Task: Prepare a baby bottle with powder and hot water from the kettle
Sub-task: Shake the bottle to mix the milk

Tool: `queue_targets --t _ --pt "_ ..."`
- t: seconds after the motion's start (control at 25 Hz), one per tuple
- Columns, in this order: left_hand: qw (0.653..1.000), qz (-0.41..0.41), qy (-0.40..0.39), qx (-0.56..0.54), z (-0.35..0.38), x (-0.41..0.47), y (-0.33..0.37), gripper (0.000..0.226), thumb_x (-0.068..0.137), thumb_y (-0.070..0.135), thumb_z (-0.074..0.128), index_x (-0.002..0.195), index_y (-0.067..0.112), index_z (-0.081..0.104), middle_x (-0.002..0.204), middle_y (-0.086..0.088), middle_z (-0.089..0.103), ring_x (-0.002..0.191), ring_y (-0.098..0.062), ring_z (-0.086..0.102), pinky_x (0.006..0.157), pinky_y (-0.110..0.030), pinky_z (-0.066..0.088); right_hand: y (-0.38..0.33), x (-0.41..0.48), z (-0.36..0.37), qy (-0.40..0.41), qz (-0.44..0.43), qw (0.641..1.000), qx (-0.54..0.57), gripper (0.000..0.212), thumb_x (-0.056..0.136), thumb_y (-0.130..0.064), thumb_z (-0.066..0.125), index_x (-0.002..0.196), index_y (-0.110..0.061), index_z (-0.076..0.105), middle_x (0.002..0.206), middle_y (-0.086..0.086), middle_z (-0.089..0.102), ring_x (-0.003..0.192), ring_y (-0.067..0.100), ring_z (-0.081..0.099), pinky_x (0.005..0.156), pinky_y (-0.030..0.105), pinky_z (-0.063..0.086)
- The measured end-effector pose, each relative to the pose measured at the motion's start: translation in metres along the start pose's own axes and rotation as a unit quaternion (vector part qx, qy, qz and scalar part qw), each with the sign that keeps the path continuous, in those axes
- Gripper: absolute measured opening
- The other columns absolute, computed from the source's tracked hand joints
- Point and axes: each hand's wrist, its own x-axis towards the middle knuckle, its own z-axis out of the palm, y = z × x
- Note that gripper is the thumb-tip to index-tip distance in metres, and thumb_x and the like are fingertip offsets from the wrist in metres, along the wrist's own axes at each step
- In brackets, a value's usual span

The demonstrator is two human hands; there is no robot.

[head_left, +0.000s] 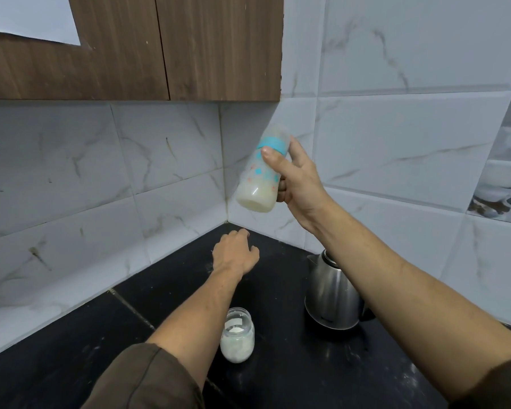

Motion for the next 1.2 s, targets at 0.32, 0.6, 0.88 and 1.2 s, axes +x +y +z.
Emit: queue_targets --t 0.32,0.6,0.88,1.2 --pt "1.0 -0.002 -0.001 0.009 -0.003 0.007 -0.002 0.051 0.099 0.036 0.058 0.147 0.019 0.053 0.14 -0.004 0.06 0.128 -0.025 0.055 0.102 -0.045 0.052 -0.002 0.006 0.002 0.036 0.079 0.993 0.084 0.046 0.099 -0.044 0.067 0.135 -0.019 0.055 0.115 0.009 0.071 0.086 0.023 0.076 0.071 0.039 0.063" --pt "1.0 -0.001 0.002 0.008 0.001 0.009 -0.002 0.051 0.098 0.036 0.058 0.146 0.019 0.054 0.138 -0.004 0.061 0.126 -0.024 0.056 0.101 -0.045 0.052 -0.009 0.012 0.007 0.091 0.163 0.957 0.221 0.036 0.095 -0.046 0.072 0.113 -0.016 0.063 0.106 0.017 0.073 0.089 0.03 0.076 0.073 0.038 0.067" --pt "1.0 0.0 0.003 0.012 0.002 0.01 -0.002 0.051 0.097 0.036 0.058 0.146 0.019 0.054 0.138 -0.003 0.061 0.125 -0.024 0.057 0.099 -0.045 0.053 -0.012 0.009 0.013 0.066 0.157 0.966 0.196 0.038 0.096 -0.047 0.071 0.116 -0.016 0.061 0.106 0.019 0.073 0.096 0.032 0.076 0.086 0.042 0.063" --pt "1.0 -0.003 0.009 0.011 -0.002 0.007 -0.005 0.051 0.097 0.036 0.059 0.146 0.019 0.054 0.137 -0.003 0.062 0.126 -0.024 0.057 0.099 -0.044 0.053 -0.018 0.008 0.015 0.04 0.154 0.975 0.157 0.039 0.096 -0.048 0.07 0.118 -0.017 0.061 0.096 0.014 0.076 0.087 0.029 0.077 0.075 0.038 0.065"
